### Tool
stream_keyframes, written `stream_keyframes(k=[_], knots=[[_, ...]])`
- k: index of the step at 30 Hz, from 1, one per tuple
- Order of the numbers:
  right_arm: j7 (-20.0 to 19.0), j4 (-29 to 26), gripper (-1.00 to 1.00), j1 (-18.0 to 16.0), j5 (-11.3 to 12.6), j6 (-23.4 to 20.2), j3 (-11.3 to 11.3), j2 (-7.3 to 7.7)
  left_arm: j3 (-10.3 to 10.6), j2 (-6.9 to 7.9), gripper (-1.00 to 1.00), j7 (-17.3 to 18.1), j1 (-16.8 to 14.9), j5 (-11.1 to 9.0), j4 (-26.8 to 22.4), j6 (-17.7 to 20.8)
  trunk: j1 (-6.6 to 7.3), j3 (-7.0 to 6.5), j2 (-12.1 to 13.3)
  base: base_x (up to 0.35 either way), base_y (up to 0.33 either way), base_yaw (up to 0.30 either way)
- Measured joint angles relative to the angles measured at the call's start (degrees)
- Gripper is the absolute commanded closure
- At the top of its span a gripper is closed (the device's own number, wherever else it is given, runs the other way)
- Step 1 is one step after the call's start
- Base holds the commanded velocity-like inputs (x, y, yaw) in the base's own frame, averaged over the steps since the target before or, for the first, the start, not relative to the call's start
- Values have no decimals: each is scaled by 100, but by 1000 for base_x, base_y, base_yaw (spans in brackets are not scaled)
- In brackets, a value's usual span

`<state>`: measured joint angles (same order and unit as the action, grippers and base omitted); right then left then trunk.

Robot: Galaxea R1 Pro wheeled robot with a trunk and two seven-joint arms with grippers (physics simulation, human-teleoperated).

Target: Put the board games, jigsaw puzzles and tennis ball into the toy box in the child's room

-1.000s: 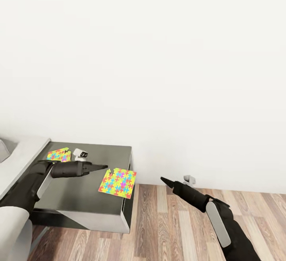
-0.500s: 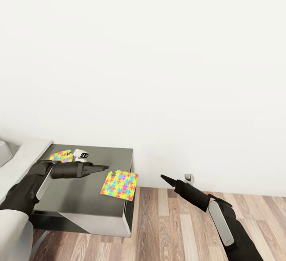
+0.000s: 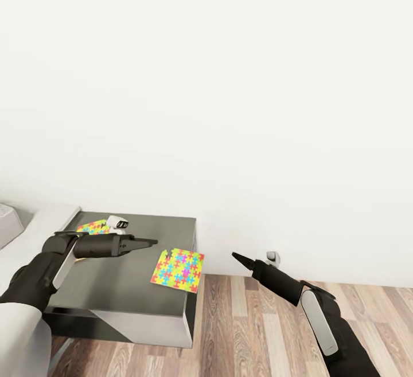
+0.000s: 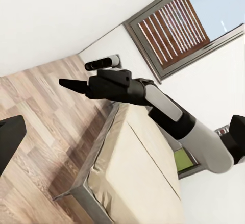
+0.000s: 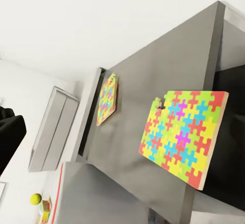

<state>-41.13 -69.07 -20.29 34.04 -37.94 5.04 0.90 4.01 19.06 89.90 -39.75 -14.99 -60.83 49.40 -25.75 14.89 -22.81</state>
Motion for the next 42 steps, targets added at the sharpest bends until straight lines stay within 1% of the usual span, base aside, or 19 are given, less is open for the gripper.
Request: stream_keyframes(k=[1, 4, 6, 7, 9, 10, 11, 13, 15, 16, 18, 21, 23, 25, 27, 30, 33, 36, 42], knots=[[-1, 0, -100, 1, 0, 0, 0, 0, 1, -8, -100, 0, 1, 0, 0, 0, 0, -9, 0, 0, 4, 13], [-3, 0, -100, -1, 0, 0, 0, -7, 6, -118, -100, 0, 6, 1, -7, -2, 0, -36, 0, 0, 2, 45], [1, 0, -100, -2, 0, 2, -3, -20, 16, -237, -100, 0, 10, 6, -33, 4, 0, -55, 0, 0, 1, 68], [0, 2, -100, 0, 0, 4, -5, -31, 48, -329, -100, 0, 17, 14, -79, 16, 0, -64, 0, 0, 0, 82], [3, 5, -100, -2, 0, 7, -8, -51, 221, -502, -100, 0, 45, 27, -266, 54, 0, -83, 0, 0, 0, 91], [3, 4, -100, -1, 0, 7, -8, -55, 284, -538, -100, 0, 63, 30, -336, 75, 0, -92, 0, 0, 0, 99], [3, 3, -100, 0, 0, 6, -8, -63, 418, -589, -100, 0, 105, 36, -490, 132, 0, -101, 0, 0, 0, 105], [4, 1, -100, -2, -5, 7, -12, -73, 719, -659, -100, 0, 175, 50, -799, 293, 0, -120, 0, 0, 0, 111], [7, 5, -100, -1, -7, 3, -15, -78, 903, -712, -100, -1, 201, 61, -948, 369, 0, -139, 0, 0, 0, 120], [9, 7, -100, 0, -8, 1, -16, -81, 979, -742, -100, -1, 211, 65, -1005, 397, 0, -148, 0, 0, 0, 125], [9, 10, -100, 0, -7, -1, -17, -85, 1052, -770, -100, -1, 224, 64, -1057, 422, 0, -166, 0, 0, 0, 132], [11, 15, -100, -1, -5, -3, -17, -86, 1104, -824, -100, -2, 243, 54, -1112, 438, 0, -190, 1, 0, 0, 141], [12, 16, -100, -2, -3, -16, -18, -85, 1121, -926, -100, -59, 270, 63, -1135, 449, 0, -202, 1, 0, 0, 148], [11, 12, -100, -3, 0, -107, -14, -83, 1132, -992, -100, -107, 286, 69, -1141, 454, 0, -212, 1, 0, 0, 151], [9, 16, -100, -5, 0, -214, -11, -82, 1137, -1021, -100, -131, 294, 71, -1143, 453, 0, -222, 1, 0, 0, 144], [7, 18, -100, 0, 3, -271, 18, -57, 1137, -1035, -100, -142, 297, 74, -1147, 450, 0, -236, 1, 0, 0, 86], [1, 19, -100, 3, 10, -305, 210, -23, 1139, -1039, -100, -146, 298, 75, -1148, 441, 0, -242, 1, 0, 0, 24], [-1, 18, -100, 3, 13, -320, 365, -19, 1132, -1037, -100, -147, 298, 76, -1149, 430, 0, -245, 1, 0, 0, 8], [-2, 29, -100, 4, 14, -326, 446, -13, 1115, -1034, -100, -148, 298, 72, -1150, 420, 0, -246, 1, 0, 0, 1]])
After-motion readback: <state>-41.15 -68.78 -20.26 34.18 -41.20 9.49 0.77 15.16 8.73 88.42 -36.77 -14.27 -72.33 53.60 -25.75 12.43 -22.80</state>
